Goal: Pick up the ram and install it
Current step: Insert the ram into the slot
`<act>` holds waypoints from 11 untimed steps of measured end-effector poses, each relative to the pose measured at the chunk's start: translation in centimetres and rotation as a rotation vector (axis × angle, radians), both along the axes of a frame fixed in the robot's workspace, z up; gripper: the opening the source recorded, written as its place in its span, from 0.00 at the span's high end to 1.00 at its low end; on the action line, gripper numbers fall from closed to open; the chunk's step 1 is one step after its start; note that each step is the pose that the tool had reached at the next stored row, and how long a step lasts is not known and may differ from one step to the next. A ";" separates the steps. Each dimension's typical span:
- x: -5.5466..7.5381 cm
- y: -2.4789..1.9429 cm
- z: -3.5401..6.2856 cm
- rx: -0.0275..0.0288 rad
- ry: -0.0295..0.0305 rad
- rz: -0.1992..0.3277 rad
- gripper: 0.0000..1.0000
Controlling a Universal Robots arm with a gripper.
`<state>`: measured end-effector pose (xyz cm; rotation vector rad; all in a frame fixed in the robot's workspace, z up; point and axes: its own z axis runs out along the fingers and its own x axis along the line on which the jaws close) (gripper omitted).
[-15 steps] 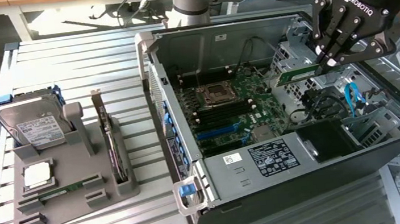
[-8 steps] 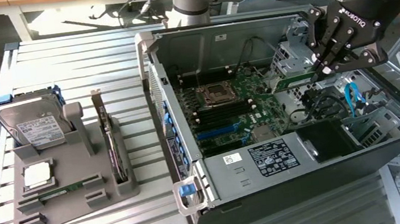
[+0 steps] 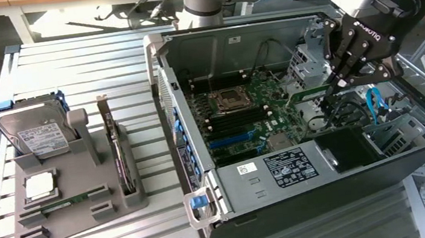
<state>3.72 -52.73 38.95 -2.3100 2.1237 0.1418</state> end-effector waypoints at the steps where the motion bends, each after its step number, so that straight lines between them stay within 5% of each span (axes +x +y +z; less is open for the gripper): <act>1: 0.0 0.00 -0.25 -0.0001 0.0000 0.000 0.86; 11: 0.0 -0.01 -2.52 -0.0002 0.0000 0.000 0.86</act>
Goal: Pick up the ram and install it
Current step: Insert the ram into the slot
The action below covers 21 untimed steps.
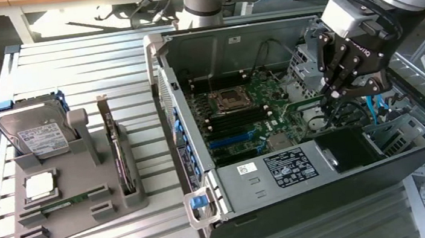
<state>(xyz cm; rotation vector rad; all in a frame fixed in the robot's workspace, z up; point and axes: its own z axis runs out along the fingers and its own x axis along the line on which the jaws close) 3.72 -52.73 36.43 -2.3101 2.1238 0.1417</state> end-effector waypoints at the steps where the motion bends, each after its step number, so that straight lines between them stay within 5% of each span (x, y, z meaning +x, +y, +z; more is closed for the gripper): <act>1: 0.0 0.00 -0.20 0.0001 0.0000 0.000 0.86; 13: 0.0 0.04 -3.06 0.0001 0.0000 0.000 0.86; 17: -0.2 0.34 -3.85 0.0001 0.0000 0.000 0.86; 21: -0.3 1.13 -5.18 0.0001 0.0000 0.000 0.86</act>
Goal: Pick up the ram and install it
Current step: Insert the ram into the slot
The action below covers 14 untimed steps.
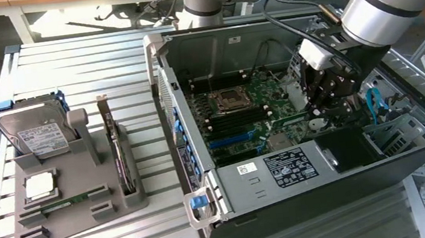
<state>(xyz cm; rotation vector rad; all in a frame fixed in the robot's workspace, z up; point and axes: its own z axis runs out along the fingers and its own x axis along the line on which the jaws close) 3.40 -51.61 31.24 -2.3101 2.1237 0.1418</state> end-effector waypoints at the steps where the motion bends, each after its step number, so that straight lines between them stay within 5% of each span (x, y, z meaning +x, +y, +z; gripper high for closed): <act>1: 0.0 0.13 -0.21 -0.0001 0.0000 0.000 0.86; 14: 0.0 0.83 -0.81 0.0001 0.0000 0.000 0.86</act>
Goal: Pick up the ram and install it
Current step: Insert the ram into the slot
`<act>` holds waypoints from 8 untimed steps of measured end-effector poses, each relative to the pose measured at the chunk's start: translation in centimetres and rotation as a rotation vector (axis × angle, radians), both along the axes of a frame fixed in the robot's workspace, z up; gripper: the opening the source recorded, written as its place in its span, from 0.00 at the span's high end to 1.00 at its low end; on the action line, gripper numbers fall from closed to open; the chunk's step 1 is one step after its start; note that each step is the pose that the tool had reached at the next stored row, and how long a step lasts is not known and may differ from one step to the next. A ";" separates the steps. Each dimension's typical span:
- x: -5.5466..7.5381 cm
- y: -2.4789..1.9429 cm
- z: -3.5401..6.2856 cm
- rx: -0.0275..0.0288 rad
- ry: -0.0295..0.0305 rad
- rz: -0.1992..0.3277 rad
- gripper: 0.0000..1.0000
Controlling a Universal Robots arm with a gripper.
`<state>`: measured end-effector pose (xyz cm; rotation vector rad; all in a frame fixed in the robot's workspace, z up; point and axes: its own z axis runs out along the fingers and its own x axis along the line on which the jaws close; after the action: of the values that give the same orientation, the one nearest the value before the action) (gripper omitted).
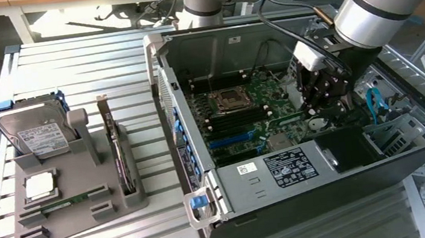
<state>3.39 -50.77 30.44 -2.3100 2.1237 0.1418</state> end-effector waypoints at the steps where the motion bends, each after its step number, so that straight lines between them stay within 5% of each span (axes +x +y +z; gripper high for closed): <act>1: 0.0 0.07 -0.03 0.0002 0.0000 0.000 0.86; 4: 0.0 0.64 -0.11 0.0003 0.0000 0.000 0.86; 8: 0.0 2.39 -0.15 0.0004 0.0000 0.000 0.86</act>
<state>3.38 -48.39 30.29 -2.3098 2.1234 0.1422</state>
